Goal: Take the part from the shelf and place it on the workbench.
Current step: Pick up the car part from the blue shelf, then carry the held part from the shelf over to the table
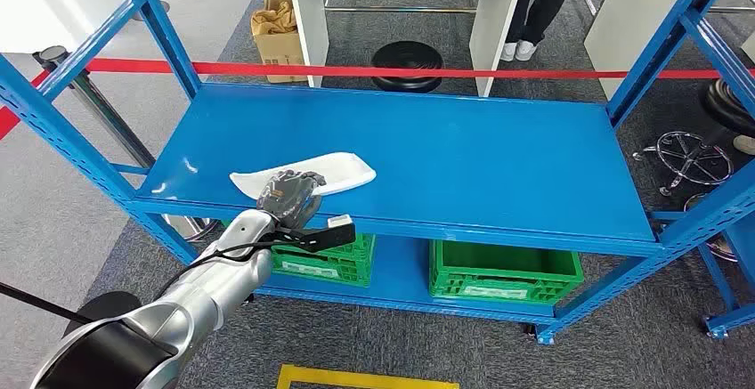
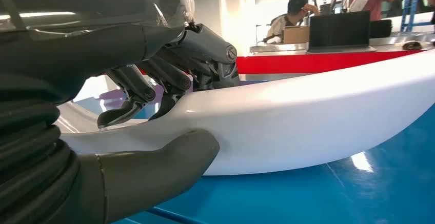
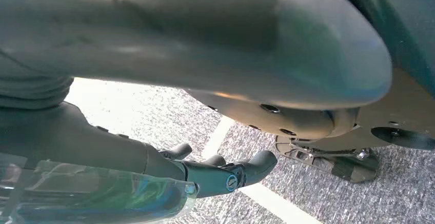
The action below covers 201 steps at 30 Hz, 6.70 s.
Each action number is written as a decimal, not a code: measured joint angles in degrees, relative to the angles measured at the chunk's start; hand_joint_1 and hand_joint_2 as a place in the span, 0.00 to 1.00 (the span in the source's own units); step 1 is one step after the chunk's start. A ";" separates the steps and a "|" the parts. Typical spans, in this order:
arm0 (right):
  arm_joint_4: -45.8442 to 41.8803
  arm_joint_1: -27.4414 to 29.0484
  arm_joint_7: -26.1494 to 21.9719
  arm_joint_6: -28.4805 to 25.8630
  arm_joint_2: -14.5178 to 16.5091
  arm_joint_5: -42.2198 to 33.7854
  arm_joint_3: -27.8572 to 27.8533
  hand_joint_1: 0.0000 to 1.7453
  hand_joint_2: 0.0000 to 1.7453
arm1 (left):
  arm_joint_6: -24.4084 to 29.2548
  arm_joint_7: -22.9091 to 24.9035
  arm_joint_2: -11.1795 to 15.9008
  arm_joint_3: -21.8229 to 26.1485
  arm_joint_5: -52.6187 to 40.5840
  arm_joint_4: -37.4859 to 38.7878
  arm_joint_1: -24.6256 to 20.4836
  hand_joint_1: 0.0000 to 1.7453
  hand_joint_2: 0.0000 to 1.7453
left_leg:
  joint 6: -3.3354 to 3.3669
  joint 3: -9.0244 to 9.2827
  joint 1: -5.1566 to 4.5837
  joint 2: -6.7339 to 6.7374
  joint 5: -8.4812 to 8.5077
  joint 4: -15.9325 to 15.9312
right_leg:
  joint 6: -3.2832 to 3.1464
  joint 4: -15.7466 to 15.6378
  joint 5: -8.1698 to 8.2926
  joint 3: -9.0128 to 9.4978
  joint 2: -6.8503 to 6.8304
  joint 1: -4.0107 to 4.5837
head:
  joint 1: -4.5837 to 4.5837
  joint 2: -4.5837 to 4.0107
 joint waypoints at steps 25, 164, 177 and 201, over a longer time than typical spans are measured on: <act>0.00 -0.54 -0.63 -1.82 0.52 -1.60 -1.75 0.00 0.00 | -34.40 -28.12 0.67 8.54 77.80 -58.66 23.60 1.00 1.00 | 0.09 -0.14 -0.01 0.18 -0.09 -0.01 | 0.10 -0.01 -0.08 -0.13 0.14 -0.03 | -0.01 0.00; -0.22 -1.09 12.15 6.76 -6.49 8.01 -0.44 0.00 0.00 | -53.08 -21.27 5.91 -10.82 72.79 -81.90 27.45 1.00 1.00 | -0.56 -12.78 0.58 1.09 2.32 12.84 | 0.13 -1.40 -1.98 3.60 -4.03 -0.86 | -1.25 0.00; -0.20 -0.66 13.49 7.85 -6.36 8.41 -0.59 0.00 0.00 | -55.37 -21.92 3.75 -11.62 74.07 -79.42 25.93 1.00 1.00 | 2.78 -6.30 0.08 -1.27 6.21 0.88 | 2.52 15.35 -10.19 -3.39 -0.64 -0.75 | -0.68 0.00; -0.22 -1.43 12.60 11.12 -6.08 15.61 2.68 0.00 0.00 | -55.23 -20.69 2.11 -13.44 77.01 -70.90 21.80 1.00 1.00 | 1.85 -7.12 -0.62 2.86 5.18 1.77 | 2.04 -0.98 -2.52 3.65 -7.55 -0.57 | -1.37 0.00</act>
